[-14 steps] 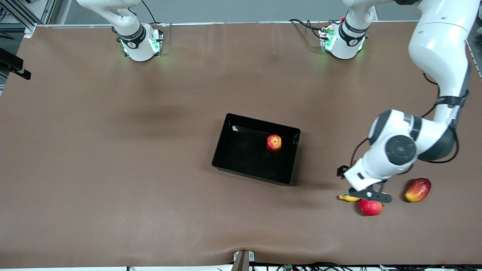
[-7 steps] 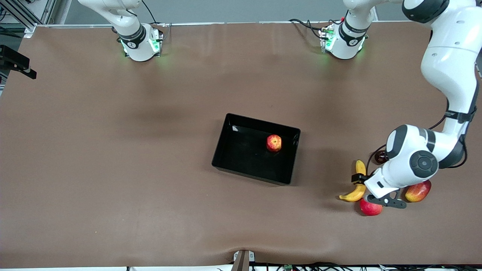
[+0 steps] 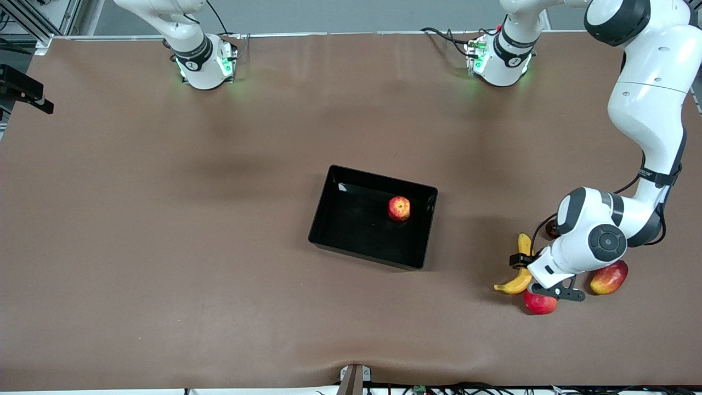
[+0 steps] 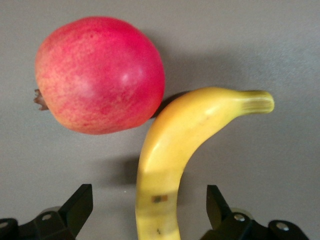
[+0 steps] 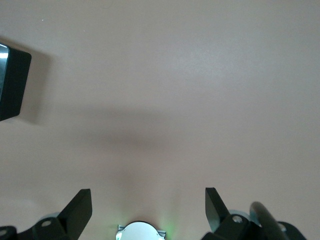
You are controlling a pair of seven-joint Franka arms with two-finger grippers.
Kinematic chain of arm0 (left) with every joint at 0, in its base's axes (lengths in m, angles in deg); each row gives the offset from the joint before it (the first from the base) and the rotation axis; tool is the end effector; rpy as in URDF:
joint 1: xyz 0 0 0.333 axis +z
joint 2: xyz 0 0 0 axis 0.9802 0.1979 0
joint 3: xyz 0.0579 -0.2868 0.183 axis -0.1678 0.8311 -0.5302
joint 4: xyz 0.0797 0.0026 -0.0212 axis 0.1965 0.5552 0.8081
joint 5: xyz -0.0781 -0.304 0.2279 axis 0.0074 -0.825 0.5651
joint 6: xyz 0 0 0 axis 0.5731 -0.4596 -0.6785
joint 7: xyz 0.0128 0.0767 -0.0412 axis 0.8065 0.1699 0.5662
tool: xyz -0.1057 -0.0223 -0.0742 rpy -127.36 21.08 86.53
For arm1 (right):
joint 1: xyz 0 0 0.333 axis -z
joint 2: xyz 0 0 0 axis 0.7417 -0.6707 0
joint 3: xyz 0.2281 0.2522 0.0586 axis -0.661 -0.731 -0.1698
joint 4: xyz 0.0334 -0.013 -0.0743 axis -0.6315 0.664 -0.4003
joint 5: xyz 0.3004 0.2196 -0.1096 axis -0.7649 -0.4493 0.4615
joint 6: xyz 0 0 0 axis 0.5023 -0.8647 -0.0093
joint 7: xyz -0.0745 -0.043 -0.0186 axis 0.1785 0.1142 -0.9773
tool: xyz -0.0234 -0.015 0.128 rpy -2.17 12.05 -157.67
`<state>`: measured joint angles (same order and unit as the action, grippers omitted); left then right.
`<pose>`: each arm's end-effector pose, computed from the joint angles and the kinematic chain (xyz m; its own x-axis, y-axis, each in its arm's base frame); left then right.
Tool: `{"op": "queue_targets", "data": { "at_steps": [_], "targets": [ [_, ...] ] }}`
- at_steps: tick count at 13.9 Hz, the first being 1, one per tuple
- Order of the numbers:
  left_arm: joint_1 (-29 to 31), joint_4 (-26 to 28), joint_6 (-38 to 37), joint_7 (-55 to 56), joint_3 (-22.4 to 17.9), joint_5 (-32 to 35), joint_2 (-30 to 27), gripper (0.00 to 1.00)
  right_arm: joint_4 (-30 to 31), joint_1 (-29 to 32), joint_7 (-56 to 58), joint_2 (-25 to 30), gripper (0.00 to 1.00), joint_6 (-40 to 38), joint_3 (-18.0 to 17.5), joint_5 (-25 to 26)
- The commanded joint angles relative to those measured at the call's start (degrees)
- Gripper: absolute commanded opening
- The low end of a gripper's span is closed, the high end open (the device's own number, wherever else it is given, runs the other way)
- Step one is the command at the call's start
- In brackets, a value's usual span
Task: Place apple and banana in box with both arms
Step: 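Lower the left gripper onto the banana and close it, then lift the banana with the left gripper and carry it toward the box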
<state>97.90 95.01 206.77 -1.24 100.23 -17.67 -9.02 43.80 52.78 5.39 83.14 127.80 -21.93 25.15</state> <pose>0.7276 -0.0225 0.1982 0.9827 -0.1849 -0.0040 -0.1850 -0.9823 -0.0300 0.5031 -0.0560 0.6804 0.9916 0.1131 -0.0635 0.1096 -0.9924 -0.0567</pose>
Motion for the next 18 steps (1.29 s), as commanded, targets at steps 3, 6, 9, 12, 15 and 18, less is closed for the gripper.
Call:
{"op": "queue_targets", "data": {
  "at_steps": [3, 6, 9, 12, 15, 18],
  "targets": [
    [-0.1, 1.9, 0.9, 0.7, -0.2, 0.0, -0.8, 0.80, 1.1, 1.5, 0.1, 1.5, 1.00, -0.3, -1.2, 0.7],
    [-0.9, 2.7, 0.8, 3.9, -0.2, 0.1, -1.1, 0.26, 1.0, 1.3, 0.1, 1.4, 1.00, -0.2, -1.2, 0.3],
    [-0.9, 3.8, 0.4, 3.9, 0.1, 0.2, -2.1, 0.00, 1.0, 1.7, 0.1, 1.3, 1.00, -0.3, -1.2, 0.3],
    [-0.9, 4.4, -1.2, 4.0, 1.8, 0.2, -4.3, 0.00, 0.9, 1.7, 0.1, 1.3, 1.00, -0.9, -1.0, 0.2],
    [-0.7, 4.0, -5.7, 4.3, 5.5, 0.1, -7.6, 0.00, 0.8, 1.6, 0.1, 1.3, 1.00, -1.0, -1.0, 0.1],
    [-0.9, 3.4, -9.2, 7.4, 9.3, -0.1, -10.9, 0.00, 0.8, 1.5, 0.0, 1.2, 1.00, -0.9, -1.1, -0.1]
  ]
}}
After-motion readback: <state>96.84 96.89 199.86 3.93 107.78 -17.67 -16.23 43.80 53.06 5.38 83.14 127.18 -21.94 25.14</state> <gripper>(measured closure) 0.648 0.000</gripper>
